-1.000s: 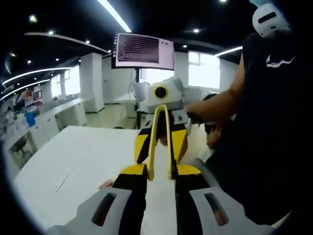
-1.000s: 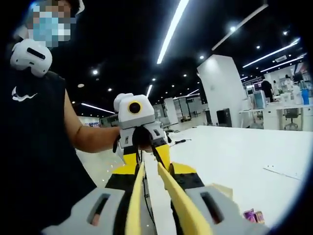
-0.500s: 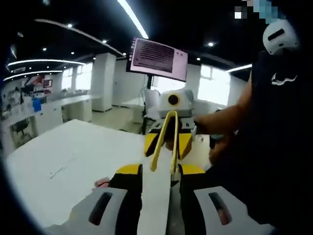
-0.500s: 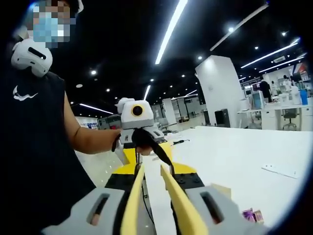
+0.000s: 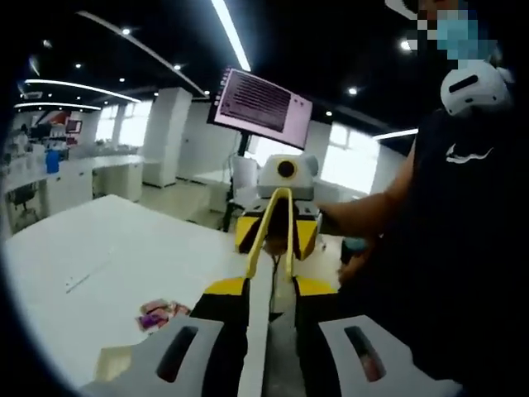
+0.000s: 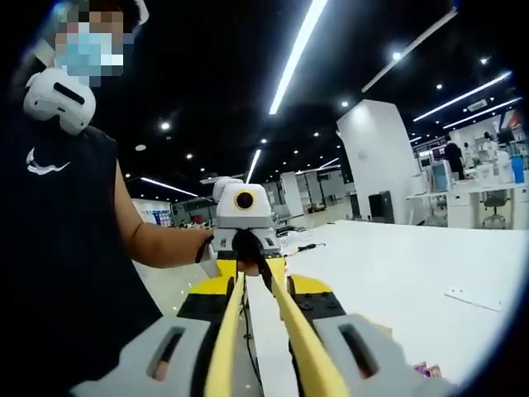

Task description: Place the target food into the container with the food tongs after gripping and lifting it, then release it inside without dropping or visibly crushing the food.

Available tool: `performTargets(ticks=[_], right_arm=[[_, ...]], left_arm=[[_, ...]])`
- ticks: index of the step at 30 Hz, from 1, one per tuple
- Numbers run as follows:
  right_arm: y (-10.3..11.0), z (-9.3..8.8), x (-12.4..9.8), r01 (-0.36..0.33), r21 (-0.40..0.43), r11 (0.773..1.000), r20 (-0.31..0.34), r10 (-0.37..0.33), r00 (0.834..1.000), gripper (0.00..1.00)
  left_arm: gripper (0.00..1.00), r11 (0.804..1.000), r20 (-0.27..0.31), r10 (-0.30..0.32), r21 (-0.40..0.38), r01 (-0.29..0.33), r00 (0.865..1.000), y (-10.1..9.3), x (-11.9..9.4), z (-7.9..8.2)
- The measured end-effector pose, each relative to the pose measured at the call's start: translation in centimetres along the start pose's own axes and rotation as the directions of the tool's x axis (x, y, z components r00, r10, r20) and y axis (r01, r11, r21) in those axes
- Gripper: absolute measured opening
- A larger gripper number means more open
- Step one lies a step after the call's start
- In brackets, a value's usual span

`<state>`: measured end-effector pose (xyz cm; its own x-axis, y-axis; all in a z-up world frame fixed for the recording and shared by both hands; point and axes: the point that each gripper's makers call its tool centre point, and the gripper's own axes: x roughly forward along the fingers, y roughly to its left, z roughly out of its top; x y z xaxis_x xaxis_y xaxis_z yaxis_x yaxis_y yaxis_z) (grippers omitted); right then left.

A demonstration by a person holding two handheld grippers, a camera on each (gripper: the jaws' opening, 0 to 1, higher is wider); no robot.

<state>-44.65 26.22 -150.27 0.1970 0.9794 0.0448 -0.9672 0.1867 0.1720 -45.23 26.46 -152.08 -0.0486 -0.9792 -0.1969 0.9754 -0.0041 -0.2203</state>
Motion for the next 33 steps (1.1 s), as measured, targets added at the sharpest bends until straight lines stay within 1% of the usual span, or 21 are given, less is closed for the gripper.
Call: performTargets(ticks=[2,3,4,5,6,7,9,10,14,17,20,22,23,25,29,30,33], right_arm=[[0.0,0.0,0.0,-0.003,0.001,1.000,0.001,0.003,1.000,0.24],[0.2,-0.1,0.0,-0.005,0.000,1.000,-0.005,0.005,1.000,0.23],[0.4,-0.1,0.1,-0.007,-0.003,1.000,-0.006,0.007,1.000,0.23],[0.5,-0.1,0.1,-0.008,-0.003,1.000,-0.003,0.008,1.000,0.23],[0.5,-0.2,0.1,-0.004,-0.006,1.000,-0.005,0.004,1.000,0.22],[0.6,-0.1,0.1,-0.008,-0.001,1.000,0.002,0.008,1.000,0.22],[0.6,-0.1,0.0,-0.006,-0.004,1.000,-0.001,0.006,1.000,0.20],[0.7,-0.1,0.0,-0.008,-0.004,1.000,-0.003,0.008,1.000,0.20],[1.1,-0.5,-0.1,-0.031,-0.001,1.000,-0.032,0.031,0.999,0.20],[1.2,-0.3,-0.1,-0.037,-0.009,0.999,-0.026,0.036,0.999,0.20],[1.1,-0.1,-0.2,-0.038,-0.012,0.999,-0.017,0.038,0.999,0.21],[1.1,-0.5,-0.1,-0.037,-0.017,0.999,-0.036,0.037,0.999,0.21],[1.1,-0.6,-0.1,-0.038,-0.012,0.999,-0.039,0.038,0.999,0.21],[1.0,-0.6,-0.3,-0.042,0.008,0.999,-0.028,0.043,0.999,0.21],[1.0,-0.3,-0.4,-0.045,0.005,0.999,-0.019,0.045,0.999,0.21],[0.9,-0.2,-0.4,-0.040,-0.009,0.999,-0.020,0.040,0.999,0.21],[0.7,0.3,-0.4,-0.033,-0.007,0.999,-0.001,0.033,0.999,0.19]], left_arm=[[0.19,1.000,0.004,0.005,0.012,-0.005,1.000,0.0,-0.1,0.2],[0.22,1.000,0.013,0.011,0.013,-0.011,1.000,0.2,-0.2,0.3],[0.22,1.000,0.026,0.013,0.010,-0.013,1.000,0.2,-0.3,0.6],[0.19,1.000,0.020,0.000,0.009,0.000,1.000,-0.1,-0.2,0.6],[0.14,0.999,0.006,-0.021,0.025,0.020,1.000,-0.7,0.0,0.4],[0.14,0.998,-0.010,0.002,0.063,-0.002,1.000,-0.3,0.1,0.1],[0.09,0.999,-0.006,0.001,0.044,-0.001,1.000,-0.6,0.3,0.1],[0.08,0.998,-0.005,0.007,0.067,-0.007,1.000,-0.6,0.3,0.2],[0.06,0.998,-0.035,0.002,0.067,0.001,0.999,-0.8,0.5,0.1],[0.06,0.997,-0.047,0.010,0.076,-0.006,0.999,-0.7,0.7,0.3],[0.07,0.998,-0.067,0.005,0.056,-0.002,0.998,-0.8,0.8,0.3],[0.08,0.999,-0.079,0.004,0.053,0.000,0.997,-0.9,0.9,0.1],[0.07,0.998,-0.094,0.004,0.055,0.001,0.996,-1.0,1.0,-0.1],[0.08,0.999,-0.092,0.003,0.051,0.002,0.996,-1.0,1.0,0.0],[0.08,0.998,-0.093,0.006,0.062,-0.001,0.996,-1.0,1.0,0.3],[0.08,0.998,-0.092,0.009,0.065,-0.003,0.996,-1.0,1.0,0.3],[0.09,0.997,-0.066,0.013,0.074,-0.008,0.998,-0.7,0.9,0.8]])
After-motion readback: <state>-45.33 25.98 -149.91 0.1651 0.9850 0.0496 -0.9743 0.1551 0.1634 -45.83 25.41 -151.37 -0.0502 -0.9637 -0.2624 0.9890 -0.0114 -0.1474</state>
